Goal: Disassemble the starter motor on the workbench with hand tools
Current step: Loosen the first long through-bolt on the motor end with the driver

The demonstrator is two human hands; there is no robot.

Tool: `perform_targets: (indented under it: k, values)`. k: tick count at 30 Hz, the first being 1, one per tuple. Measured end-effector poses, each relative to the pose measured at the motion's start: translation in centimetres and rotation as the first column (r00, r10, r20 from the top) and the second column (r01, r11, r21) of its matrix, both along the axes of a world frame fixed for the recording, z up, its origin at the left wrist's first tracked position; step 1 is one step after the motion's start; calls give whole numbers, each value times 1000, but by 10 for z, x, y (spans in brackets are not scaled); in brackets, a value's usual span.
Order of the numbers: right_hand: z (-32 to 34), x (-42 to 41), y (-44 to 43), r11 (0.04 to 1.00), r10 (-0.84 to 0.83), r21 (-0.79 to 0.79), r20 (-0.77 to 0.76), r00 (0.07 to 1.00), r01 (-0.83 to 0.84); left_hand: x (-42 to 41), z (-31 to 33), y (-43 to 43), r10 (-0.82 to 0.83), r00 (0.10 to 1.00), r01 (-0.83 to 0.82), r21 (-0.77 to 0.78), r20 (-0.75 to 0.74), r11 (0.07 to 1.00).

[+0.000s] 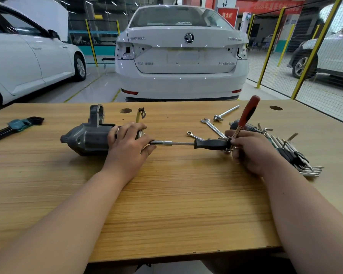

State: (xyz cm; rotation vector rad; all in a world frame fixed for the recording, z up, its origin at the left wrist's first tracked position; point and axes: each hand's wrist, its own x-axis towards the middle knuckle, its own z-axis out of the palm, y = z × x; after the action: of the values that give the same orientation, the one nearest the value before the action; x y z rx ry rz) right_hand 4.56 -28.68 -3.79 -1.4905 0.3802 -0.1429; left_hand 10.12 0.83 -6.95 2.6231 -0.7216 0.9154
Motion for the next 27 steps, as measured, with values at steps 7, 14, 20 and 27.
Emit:
perform_targets:
  k: [7,14,20,27]
  values:
    - [-8,3,-10,974,-23,-226,44,999,32,1,0,1,6,1000,-6,-16,-16,1000]
    - [-8,6,1,877,-122,-466,22,992,118,-1,1,0,7,1000,-8,-20,-21,1000]
    - [-10,5,1,877,-62,-472,68,996,87,1,0,-1,46,999,-46,17,-23,999]
    - [-8,9,2,997,-65,-32,124,990,70,1,1,-3,77,996,-73,77,-46,994]
